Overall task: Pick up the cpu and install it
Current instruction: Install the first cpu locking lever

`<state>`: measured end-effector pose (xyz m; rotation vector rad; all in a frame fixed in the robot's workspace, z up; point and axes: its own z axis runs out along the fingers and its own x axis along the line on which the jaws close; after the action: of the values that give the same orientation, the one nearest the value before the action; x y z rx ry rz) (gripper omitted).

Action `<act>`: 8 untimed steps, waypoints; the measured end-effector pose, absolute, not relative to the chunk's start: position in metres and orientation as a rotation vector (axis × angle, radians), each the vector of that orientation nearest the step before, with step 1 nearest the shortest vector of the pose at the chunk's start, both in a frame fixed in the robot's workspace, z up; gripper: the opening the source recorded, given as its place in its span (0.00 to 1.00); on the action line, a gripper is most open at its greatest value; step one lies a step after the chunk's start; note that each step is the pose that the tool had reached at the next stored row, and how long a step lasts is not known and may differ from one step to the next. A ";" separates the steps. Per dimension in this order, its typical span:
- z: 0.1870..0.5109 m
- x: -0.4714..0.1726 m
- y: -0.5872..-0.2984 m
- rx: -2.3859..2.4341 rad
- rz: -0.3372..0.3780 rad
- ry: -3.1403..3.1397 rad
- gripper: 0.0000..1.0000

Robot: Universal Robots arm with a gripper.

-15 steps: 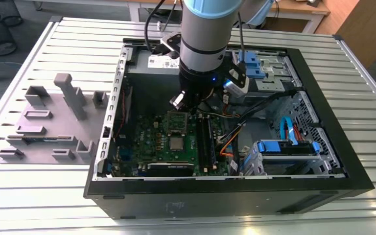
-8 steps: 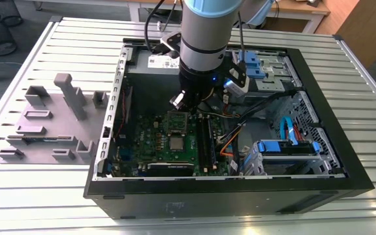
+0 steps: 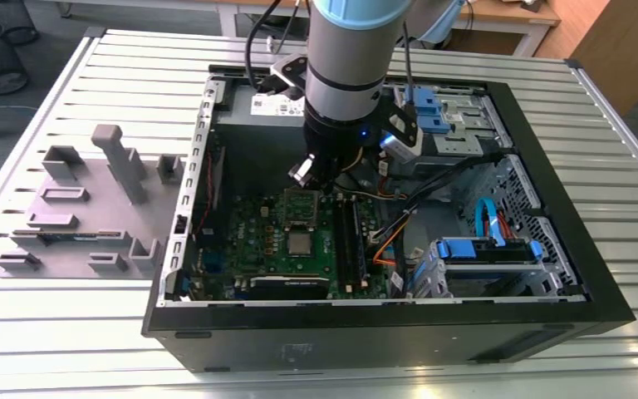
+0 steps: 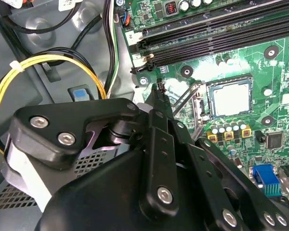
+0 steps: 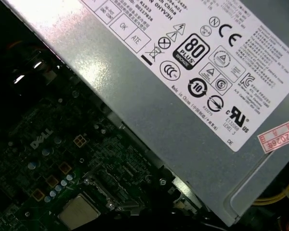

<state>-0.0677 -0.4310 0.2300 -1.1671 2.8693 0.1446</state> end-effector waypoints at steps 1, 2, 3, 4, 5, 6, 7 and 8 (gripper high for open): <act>0.230 -0.068 -0.431 -1.167 0.145 2.869 0.11; 0.230 -0.068 -0.431 -1.167 0.145 2.869 0.11; 0.230 -0.068 -0.431 -1.167 0.145 2.869 0.11; 0.230 -0.068 -0.431 -1.167 0.145 2.869 0.11; 0.230 -0.068 -0.431 -1.168 0.145 2.869 0.11; 0.231 -0.068 -0.431 -1.169 0.145 2.869 0.11; 0.232 -0.068 -0.431 -1.170 0.145 2.868 0.11; 0.232 -0.068 -0.431 -1.171 0.145 2.868 0.11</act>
<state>-0.0677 -0.4310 0.2320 -1.1705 2.8679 0.1449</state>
